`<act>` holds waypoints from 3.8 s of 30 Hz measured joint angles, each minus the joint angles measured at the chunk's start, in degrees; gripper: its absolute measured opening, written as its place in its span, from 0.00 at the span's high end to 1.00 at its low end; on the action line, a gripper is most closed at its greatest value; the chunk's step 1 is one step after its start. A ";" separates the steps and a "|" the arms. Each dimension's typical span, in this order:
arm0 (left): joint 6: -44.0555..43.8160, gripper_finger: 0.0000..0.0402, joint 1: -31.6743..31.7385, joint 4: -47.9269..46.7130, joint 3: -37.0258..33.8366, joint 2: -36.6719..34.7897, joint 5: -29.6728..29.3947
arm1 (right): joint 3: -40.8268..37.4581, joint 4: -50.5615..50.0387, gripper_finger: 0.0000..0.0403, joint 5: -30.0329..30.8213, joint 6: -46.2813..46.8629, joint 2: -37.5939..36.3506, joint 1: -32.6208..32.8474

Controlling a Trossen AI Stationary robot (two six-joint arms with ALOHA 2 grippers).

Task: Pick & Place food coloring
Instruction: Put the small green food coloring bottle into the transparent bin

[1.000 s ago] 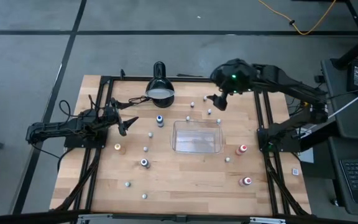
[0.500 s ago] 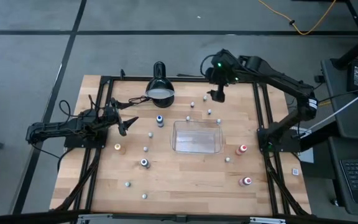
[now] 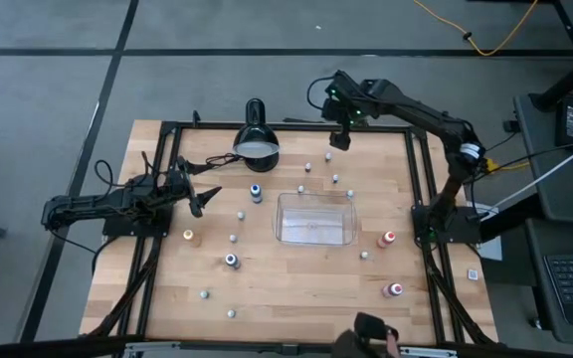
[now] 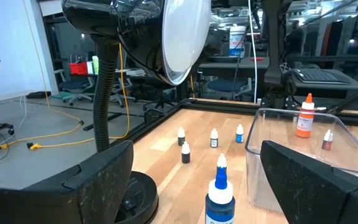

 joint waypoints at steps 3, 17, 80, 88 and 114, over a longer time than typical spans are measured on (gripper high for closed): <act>0.01 0.13 0.01 0.00 0.02 0.02 0.00 | 0.00 0.46 0.05 -0.39 1.32 2.01 -1.02; 0.01 0.13 0.01 0.00 0.00 0.01 0.00 | -1.19 2.16 0.05 -10.01 -5.42 8.57 -3.49; 0.00 0.13 0.00 0.00 0.00 0.00 0.00 | -20.70 21.39 0.35 -8.94 -10.80 10.20 -2.16; 0.00 0.13 0.01 0.00 0.01 0.01 0.01 | -19.85 22.91 0.37 -8.80 -10.80 10.13 -2.16; 0.01 0.13 0.02 0.00 0.02 0.01 0.00 | -19.89 23.34 0.38 -8.99 -10.34 10.15 -1.81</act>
